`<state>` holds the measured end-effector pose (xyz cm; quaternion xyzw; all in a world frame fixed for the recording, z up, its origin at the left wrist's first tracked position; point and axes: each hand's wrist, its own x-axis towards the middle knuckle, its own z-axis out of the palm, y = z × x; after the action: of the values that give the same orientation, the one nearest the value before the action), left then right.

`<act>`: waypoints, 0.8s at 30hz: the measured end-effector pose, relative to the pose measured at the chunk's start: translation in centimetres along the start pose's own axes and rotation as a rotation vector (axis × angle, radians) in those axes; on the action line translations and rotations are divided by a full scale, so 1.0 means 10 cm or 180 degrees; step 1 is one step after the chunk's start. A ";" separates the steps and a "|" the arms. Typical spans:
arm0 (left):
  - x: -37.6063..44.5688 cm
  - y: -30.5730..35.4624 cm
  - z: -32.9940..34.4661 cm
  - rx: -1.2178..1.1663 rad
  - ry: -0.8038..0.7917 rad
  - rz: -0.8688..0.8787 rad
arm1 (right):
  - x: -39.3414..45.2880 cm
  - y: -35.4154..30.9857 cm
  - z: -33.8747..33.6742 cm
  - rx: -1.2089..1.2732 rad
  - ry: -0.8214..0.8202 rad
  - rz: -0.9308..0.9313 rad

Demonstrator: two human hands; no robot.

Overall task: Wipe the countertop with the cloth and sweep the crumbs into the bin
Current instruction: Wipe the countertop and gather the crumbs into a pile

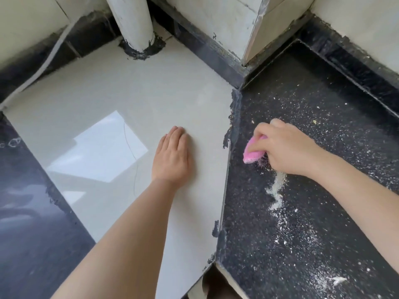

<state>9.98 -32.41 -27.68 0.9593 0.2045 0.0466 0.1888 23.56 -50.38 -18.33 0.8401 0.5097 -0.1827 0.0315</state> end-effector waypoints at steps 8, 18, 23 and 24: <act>0.03 -0.02 0.01 0.0163 0.0243 0.0272 | 0.51 -0.05 0.30 0.0583 0.0689 0.0398; 0.05 -0.07 0.07 0.0185 0.0408 0.0308 | -0.13 0.25 0.46 0.0282 0.0610 -0.0427; 0.04 -0.08 0.09 0.0215 0.0370 0.0284 | 0.08 0.21 0.29 0.0646 0.0915 0.0025; 0.04 -0.08 0.09 0.0210 0.0375 0.0279 | 0.13 0.13 0.30 0.0644 0.0898 0.0079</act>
<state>10.22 -31.87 -28.83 0.9687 0.1746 0.1044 0.1425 24.40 -50.66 -21.71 0.8626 0.4777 -0.1130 -0.1227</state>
